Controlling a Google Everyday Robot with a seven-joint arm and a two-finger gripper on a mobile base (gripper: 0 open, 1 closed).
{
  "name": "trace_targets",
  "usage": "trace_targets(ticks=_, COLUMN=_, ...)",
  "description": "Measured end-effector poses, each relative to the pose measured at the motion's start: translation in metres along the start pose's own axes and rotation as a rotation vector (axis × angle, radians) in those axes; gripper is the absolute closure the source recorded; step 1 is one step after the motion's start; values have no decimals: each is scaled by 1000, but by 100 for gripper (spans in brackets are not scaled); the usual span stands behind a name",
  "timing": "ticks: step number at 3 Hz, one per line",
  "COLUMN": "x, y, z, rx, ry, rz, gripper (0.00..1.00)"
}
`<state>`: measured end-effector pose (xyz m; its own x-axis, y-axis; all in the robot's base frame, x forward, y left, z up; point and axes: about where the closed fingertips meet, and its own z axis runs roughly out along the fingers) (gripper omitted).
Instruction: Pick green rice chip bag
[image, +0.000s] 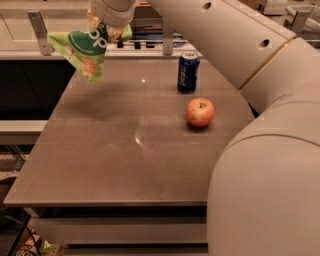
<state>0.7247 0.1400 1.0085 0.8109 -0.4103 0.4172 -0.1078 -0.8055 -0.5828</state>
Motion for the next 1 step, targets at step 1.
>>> trace_targets(ticks=1, x=0, y=0, z=0, rx=0, ry=0, rz=0, gripper=100)
